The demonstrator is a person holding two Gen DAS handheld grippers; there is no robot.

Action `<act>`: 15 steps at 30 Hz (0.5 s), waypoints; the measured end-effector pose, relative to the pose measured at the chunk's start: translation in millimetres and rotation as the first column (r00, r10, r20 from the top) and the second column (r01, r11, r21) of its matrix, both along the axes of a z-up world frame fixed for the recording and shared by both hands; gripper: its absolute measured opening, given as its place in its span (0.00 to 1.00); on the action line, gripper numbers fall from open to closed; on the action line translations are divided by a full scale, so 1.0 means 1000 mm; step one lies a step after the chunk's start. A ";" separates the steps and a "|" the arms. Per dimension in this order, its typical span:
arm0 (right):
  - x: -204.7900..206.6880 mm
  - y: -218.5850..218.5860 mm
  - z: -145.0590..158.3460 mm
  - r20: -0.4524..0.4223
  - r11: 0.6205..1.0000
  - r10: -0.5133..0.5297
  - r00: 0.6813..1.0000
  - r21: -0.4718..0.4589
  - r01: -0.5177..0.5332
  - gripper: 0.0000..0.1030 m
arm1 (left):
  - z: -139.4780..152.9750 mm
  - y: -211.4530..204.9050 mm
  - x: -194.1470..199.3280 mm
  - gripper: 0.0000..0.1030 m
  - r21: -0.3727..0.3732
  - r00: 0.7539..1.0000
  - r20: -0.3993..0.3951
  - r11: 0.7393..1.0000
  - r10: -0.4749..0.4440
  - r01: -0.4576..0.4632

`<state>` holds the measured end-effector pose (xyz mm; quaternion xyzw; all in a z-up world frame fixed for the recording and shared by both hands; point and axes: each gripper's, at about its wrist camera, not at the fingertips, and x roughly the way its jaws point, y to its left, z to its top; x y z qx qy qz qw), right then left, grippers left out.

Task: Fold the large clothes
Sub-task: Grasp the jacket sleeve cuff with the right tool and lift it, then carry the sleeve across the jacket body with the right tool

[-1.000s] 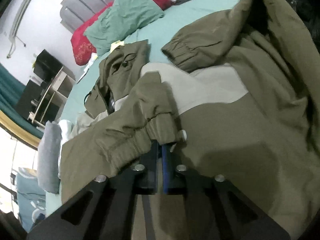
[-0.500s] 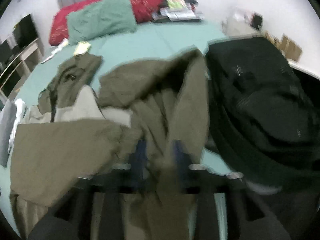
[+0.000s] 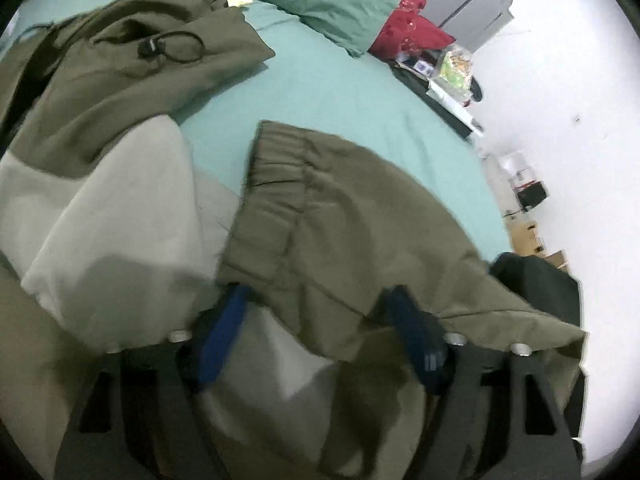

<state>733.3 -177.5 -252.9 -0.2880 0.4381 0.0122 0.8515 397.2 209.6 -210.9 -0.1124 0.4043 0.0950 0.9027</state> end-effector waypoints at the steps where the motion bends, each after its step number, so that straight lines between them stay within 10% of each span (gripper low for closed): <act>1: 0.001 -0.004 0.000 -0.013 1.000 -0.019 1.000 0.002 0.019 0.02 | -0.001 0.001 0.000 0.67 -0.014 1.000 -0.004 1.000 0.001 -0.001; 6: -0.017 -0.035 0.043 0.107 0.991 -0.098 0.989 0.096 0.088 0.02 | 0.011 -0.003 -0.006 0.67 -0.049 1.000 0.020 0.999 -0.016 0.016; 15: -0.112 -0.037 0.211 0.196 0.897 -0.085 0.977 0.443 -0.011 0.02 | 0.038 -0.008 -0.017 0.67 -0.078 0.998 0.057 0.997 -0.025 0.029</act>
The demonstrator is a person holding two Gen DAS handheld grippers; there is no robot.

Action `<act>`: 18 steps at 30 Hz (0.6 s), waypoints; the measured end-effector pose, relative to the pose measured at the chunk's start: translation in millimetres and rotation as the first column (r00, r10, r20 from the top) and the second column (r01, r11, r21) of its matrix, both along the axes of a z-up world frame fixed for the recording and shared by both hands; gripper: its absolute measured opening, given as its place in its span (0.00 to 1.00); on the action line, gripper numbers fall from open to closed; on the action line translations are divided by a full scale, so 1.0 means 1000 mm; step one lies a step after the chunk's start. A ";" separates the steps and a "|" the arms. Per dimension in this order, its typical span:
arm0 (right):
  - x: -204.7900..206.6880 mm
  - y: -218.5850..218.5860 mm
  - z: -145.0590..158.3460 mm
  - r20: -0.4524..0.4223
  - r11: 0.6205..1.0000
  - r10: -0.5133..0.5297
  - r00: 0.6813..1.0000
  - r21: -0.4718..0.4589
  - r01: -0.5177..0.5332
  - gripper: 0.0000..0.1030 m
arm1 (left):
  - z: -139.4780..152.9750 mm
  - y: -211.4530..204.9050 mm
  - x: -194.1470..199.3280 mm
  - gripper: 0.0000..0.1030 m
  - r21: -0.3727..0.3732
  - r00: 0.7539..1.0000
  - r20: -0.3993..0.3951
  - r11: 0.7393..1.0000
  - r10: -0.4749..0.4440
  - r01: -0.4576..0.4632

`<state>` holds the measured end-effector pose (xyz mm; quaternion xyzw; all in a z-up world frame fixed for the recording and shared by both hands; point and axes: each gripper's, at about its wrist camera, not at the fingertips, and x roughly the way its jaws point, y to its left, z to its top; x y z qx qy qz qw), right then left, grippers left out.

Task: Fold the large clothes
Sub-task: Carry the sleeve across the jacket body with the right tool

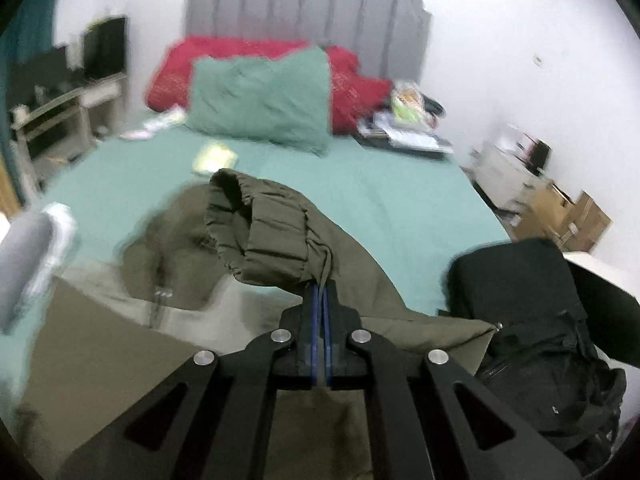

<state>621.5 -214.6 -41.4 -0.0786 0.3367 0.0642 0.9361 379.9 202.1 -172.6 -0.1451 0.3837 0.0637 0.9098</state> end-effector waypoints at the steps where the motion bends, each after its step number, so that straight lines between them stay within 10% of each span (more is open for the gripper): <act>1: -0.011 0.014 0.014 0.007 0.999 0.032 0.999 0.016 -0.032 0.02 | 0.003 0.001 -0.004 0.67 -0.007 1.000 0.004 1.000 -0.007 0.007; 9: -0.056 0.154 0.020 -0.035 0.949 0.261 0.965 0.193 -0.250 0.02 | 0.013 0.020 -0.029 0.67 -0.018 1.000 0.027 1.000 -0.007 0.008; 18: -0.069 0.284 -0.143 -0.299 0.912 0.380 0.875 0.282 -0.299 0.08 | 0.007 0.051 -0.026 0.67 -0.041 0.999 0.015 0.998 0.046 -0.045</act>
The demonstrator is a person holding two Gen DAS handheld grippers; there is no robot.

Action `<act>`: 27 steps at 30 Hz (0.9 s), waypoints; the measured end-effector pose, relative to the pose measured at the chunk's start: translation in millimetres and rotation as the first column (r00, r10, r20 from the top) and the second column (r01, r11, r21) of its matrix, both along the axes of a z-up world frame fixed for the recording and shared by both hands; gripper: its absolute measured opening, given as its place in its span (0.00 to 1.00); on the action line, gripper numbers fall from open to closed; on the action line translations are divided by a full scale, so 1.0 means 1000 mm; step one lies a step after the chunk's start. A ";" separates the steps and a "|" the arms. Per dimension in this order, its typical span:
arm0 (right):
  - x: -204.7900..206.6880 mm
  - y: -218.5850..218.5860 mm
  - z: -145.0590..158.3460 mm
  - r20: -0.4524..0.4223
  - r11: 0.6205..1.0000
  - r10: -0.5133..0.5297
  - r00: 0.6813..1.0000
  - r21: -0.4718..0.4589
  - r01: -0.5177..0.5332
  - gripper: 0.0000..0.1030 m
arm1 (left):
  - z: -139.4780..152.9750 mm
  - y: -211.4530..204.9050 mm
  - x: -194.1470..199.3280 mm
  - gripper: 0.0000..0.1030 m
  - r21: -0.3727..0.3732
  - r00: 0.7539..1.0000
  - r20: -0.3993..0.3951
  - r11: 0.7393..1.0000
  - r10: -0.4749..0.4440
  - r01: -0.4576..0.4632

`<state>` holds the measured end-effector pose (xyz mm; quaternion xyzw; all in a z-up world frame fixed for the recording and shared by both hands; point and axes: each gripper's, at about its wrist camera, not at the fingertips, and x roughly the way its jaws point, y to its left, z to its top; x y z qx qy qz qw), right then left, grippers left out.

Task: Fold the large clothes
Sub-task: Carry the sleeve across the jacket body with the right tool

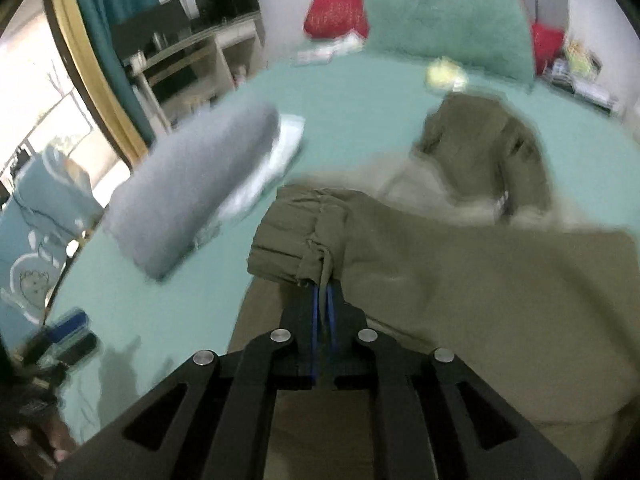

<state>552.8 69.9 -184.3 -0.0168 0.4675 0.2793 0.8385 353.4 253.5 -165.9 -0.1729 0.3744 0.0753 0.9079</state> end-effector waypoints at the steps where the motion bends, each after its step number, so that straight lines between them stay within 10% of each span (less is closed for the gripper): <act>1: 0.001 0.000 -0.013 -0.033 1.000 0.001 0.999 0.001 -0.001 0.12 | 0.000 0.002 0.001 0.67 -0.004 1.000 0.001 1.000 0.008 -0.008; 4: 0.000 -0.001 -0.054 -0.160 0.999 0.042 0.986 0.020 -0.039 0.44 | -0.002 0.006 0.004 0.67 -0.011 1.000 0.000 1.000 0.023 -0.023; 7: -0.002 -0.011 -0.050 -0.132 0.997 0.077 0.988 0.023 -0.075 0.53 | -0.008 0.008 0.010 0.67 -0.013 0.999 -0.012 0.999 0.036 -0.036; 16: 0.088 -0.089 0.035 0.185 0.999 -0.040 0.982 0.036 0.033 0.81 | -0.026 0.009 0.031 0.67 0.019 0.995 -0.062 0.997 0.078 -0.077; 22: 0.226 -0.152 -0.026 0.021 0.933 -0.360 0.933 -0.005 0.360 0.81 | -0.048 0.002 0.046 0.67 0.105 0.993 -0.098 0.993 0.063 -0.053; 27: 0.291 -0.168 -0.065 -0.185 0.916 -0.354 0.917 0.130 0.380 0.81 | -0.068 0.005 0.049 0.67 0.088 0.987 -0.153 0.996 0.046 -0.033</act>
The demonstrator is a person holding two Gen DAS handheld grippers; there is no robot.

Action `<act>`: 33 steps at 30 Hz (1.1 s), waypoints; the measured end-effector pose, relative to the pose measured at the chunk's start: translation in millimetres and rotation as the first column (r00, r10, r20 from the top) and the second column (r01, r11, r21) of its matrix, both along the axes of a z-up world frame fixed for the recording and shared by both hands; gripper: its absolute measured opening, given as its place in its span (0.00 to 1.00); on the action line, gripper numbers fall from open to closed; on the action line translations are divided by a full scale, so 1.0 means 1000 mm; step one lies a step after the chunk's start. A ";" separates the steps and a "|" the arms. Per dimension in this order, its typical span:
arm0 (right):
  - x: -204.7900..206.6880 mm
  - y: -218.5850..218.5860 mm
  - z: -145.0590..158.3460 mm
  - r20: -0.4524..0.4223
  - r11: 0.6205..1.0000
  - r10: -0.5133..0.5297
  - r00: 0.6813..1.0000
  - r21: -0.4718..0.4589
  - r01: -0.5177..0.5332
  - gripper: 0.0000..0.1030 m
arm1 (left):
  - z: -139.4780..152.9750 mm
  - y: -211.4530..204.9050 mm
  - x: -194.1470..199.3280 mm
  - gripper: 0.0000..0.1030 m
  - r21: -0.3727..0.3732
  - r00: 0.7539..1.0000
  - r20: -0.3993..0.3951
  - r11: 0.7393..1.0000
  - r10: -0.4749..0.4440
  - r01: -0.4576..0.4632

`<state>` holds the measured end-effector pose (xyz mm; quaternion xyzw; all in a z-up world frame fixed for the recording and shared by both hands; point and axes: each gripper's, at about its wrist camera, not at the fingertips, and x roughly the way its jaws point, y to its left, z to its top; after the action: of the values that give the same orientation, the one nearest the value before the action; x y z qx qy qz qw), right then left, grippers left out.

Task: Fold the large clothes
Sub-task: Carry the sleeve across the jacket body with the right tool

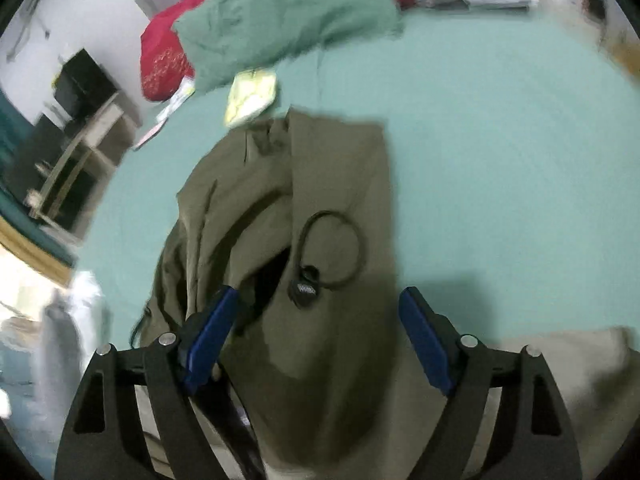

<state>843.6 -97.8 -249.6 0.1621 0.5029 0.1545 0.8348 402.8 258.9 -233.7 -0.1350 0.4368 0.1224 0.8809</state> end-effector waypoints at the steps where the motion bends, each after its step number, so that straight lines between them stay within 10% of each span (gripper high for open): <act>1: 0.006 0.002 -0.007 -0.024 1.000 -0.001 1.000 0.012 0.002 0.81 | 0.000 0.000 -0.001 0.67 -0.006 1.000 0.000 1.000 -0.003 0.003; 3: 0.011 0.004 -0.016 -0.036 0.999 -0.017 0.999 0.040 0.018 0.80 | 0.003 -0.002 -0.003 0.67 0.007 1.000 0.011 1.000 -0.012 0.012; 6: 0.000 0.019 -0.002 0.058 0.999 0.042 0.997 -0.012 -0.041 0.14 | 0.005 -0.007 -0.003 0.67 0.035 1.000 -0.001 0.999 -0.020 0.020; 15: -0.116 0.038 0.112 0.355 0.931 0.337 0.872 -0.261 -0.254 0.06 | 0.014 -0.014 -0.002 0.67 0.031 1.000 -0.013 0.999 -0.011 0.011; 22: -0.299 0.075 0.089 0.185 0.530 0.768 0.613 -0.720 -0.448 0.06 | 0.020 -0.033 -0.020 0.67 -0.003 0.996 -0.021 0.997 -0.081 0.081; 25: -0.364 0.074 0.047 0.097 0.423 0.815 0.572 -0.773 -0.472 0.21 | 0.017 -0.039 -0.030 0.67 -0.027 0.995 -0.036 0.995 -0.098 0.097; 28: -0.394 0.061 0.017 0.060 0.455 0.785 0.617 -0.731 -0.508 0.66 | 0.021 -0.045 -0.039 0.67 -0.021 0.993 -0.036 0.993 -0.116 0.115; 33: -0.399 0.019 0.043 0.138 0.648 0.689 0.712 -0.558 -0.519 0.67 | 0.032 -0.046 -0.042 0.67 -0.039 0.993 -0.009 0.993 -0.115 0.114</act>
<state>444.3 -78.8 -206.6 -0.2591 0.3982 0.3237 0.8182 360.3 212.7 -201.4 -0.1260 0.4511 0.0639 0.8812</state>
